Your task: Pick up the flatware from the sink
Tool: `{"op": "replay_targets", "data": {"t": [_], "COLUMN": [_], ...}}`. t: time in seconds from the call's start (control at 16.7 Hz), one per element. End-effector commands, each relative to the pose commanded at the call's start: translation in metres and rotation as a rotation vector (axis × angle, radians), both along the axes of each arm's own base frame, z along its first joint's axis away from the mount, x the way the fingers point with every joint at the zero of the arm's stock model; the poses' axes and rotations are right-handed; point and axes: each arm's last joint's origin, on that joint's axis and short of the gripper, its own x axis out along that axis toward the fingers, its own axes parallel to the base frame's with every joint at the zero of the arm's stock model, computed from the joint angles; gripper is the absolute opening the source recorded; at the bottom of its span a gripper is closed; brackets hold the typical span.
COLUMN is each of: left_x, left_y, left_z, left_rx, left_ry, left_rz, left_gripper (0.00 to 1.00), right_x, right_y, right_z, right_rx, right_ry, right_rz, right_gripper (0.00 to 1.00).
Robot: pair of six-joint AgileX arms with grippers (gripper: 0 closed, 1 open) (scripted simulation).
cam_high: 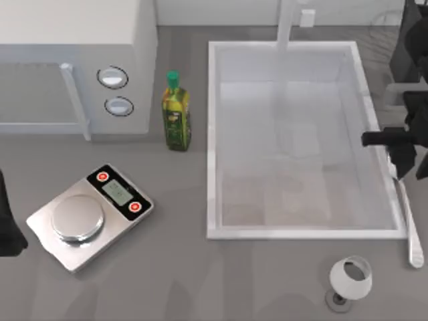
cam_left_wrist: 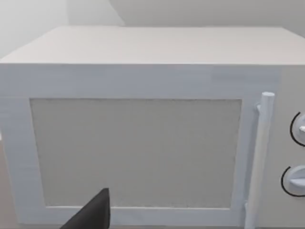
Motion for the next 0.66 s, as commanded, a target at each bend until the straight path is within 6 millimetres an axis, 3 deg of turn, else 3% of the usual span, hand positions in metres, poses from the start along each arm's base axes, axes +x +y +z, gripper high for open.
{"op": "replay_targets", "data": {"t": [0.3,0.66], "left_x": [0.0,0.0], "left_y": [0.0,0.0], "left_z": [0.0,0.0], "left_rx": [0.0,0.0], "left_ry": [0.0,0.0], "left_rz": [0.0,0.0], "left_gripper": [1.0,1.0], "right_x": [0.0,0.0], "right_y": [0.0,0.0], "right_z": [0.0,0.0], "right_rx": [0.0,0.0], "right_ry": [0.0,0.0], "right_rz": [0.0,0.0], "right_gripper": [0.98,1.0]}}
